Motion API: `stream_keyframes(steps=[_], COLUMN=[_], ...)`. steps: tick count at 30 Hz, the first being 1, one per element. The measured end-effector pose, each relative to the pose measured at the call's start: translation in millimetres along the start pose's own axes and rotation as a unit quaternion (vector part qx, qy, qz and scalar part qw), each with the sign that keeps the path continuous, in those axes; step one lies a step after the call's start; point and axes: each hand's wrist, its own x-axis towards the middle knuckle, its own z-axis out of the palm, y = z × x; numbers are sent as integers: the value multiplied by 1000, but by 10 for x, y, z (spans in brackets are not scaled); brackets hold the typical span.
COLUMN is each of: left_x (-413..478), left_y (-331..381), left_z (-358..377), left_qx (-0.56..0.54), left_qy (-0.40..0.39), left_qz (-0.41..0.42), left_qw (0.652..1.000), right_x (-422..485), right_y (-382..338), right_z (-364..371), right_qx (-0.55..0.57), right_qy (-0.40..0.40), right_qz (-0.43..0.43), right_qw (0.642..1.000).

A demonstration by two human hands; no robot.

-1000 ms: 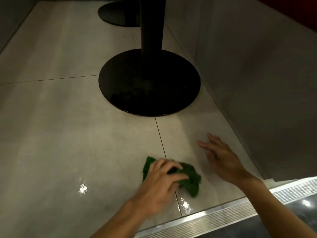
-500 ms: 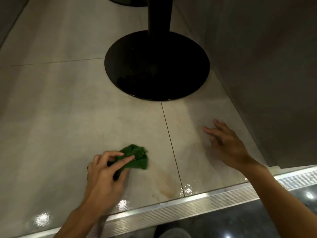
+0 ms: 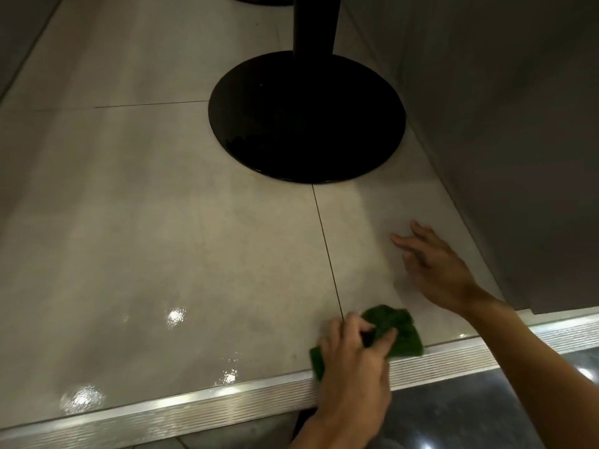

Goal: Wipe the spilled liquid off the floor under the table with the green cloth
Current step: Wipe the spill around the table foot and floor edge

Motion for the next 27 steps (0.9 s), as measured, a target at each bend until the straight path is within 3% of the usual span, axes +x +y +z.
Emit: stream_keyframes(steps=[3,6,16,20,27], left_x=[138,172,-148,98,883], left_y=[32,-169,-1089,-790,-18], left_z=[-87,-265,-741,-526,94], left_qx=[-4,-6,-8,-24,-27], left_qy=[-152,-194,-180,-185,-247], left_qz=[88,191,219,234,289], left_qw=[984,962,959,954,924], right_x=[-4,27,30,28,87], right_y=[11,14,60,72,-100], right_z=[-33,-40,56,32,-341], right_qx=[-4,5,24,19,179], right_qy=[-8,-13,32,24,37], right_qz=[-14,-15,-16,-16,17], right_qw=[1000,1000,999,999,983])
